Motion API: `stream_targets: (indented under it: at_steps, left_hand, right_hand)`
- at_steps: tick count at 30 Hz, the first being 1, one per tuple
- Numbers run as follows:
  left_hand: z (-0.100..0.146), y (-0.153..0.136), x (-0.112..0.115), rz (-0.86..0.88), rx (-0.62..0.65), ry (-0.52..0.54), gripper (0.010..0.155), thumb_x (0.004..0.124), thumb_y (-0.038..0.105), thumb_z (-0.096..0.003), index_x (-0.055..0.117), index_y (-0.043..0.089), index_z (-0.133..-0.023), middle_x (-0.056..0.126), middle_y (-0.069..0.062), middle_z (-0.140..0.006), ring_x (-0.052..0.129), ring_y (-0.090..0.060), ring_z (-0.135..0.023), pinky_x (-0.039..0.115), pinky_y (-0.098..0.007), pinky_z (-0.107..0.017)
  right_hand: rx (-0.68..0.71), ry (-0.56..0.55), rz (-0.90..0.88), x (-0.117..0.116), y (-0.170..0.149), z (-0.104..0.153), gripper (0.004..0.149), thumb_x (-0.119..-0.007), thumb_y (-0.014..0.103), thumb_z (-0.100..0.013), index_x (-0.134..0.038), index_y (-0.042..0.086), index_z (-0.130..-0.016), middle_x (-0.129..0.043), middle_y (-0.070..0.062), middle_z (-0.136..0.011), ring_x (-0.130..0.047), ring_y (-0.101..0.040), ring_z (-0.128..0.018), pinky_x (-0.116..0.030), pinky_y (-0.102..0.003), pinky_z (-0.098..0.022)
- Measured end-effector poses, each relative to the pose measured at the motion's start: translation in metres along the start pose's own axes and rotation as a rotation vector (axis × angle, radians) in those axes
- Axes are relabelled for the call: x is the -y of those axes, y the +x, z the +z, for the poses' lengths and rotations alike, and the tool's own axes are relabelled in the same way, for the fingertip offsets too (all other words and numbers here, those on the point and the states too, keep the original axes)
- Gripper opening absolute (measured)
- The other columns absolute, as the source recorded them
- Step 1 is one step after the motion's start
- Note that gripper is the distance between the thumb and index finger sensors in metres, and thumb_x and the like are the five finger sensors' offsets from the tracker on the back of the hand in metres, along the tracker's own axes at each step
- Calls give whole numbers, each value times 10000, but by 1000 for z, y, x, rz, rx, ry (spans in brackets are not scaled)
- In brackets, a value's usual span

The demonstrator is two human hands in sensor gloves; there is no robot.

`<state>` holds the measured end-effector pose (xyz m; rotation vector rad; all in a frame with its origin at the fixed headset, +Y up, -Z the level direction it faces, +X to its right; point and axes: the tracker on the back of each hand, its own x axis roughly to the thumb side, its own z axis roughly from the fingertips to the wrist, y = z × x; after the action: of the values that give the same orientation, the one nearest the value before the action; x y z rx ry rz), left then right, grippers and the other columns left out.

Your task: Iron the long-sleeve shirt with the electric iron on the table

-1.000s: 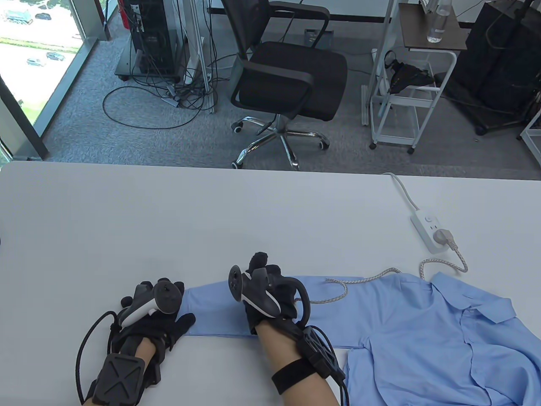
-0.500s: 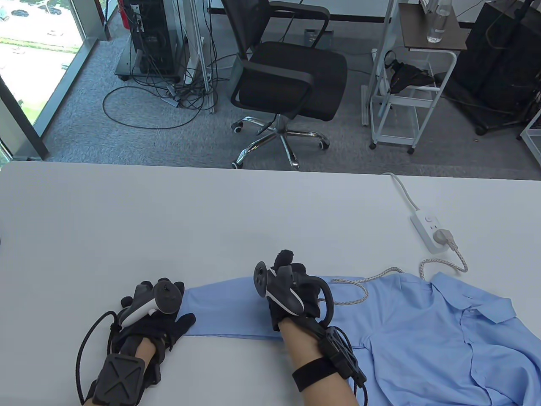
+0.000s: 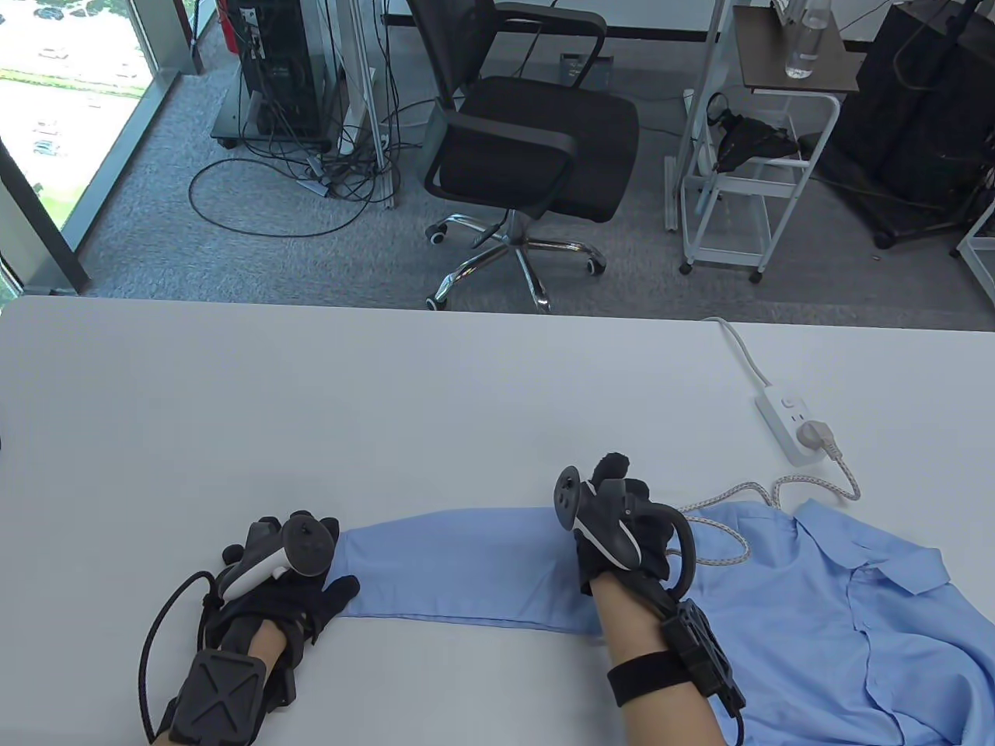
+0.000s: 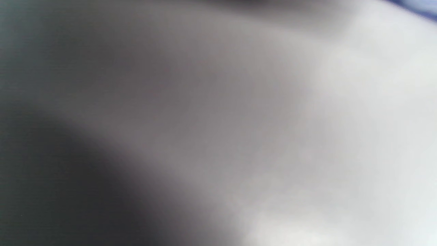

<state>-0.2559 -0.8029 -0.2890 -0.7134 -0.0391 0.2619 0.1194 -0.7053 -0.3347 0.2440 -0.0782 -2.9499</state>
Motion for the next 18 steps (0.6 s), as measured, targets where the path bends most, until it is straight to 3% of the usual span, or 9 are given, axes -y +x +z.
stream_targets:
  at_steps: [18]
  left_hand:
    - [0, 0, 0, -2, 0, 3, 902, 400, 695, -428, -181, 292, -988, -283, -112, -1002, -218, -530, -894, -38, -825, -550]
  right_hand:
    - [-136, 11, 44, -17, -68, -21, 624, -522, 511, -622, -445, 124, -1105, -883, -96, -635, -940, -163, -255, -929, -424, -245]
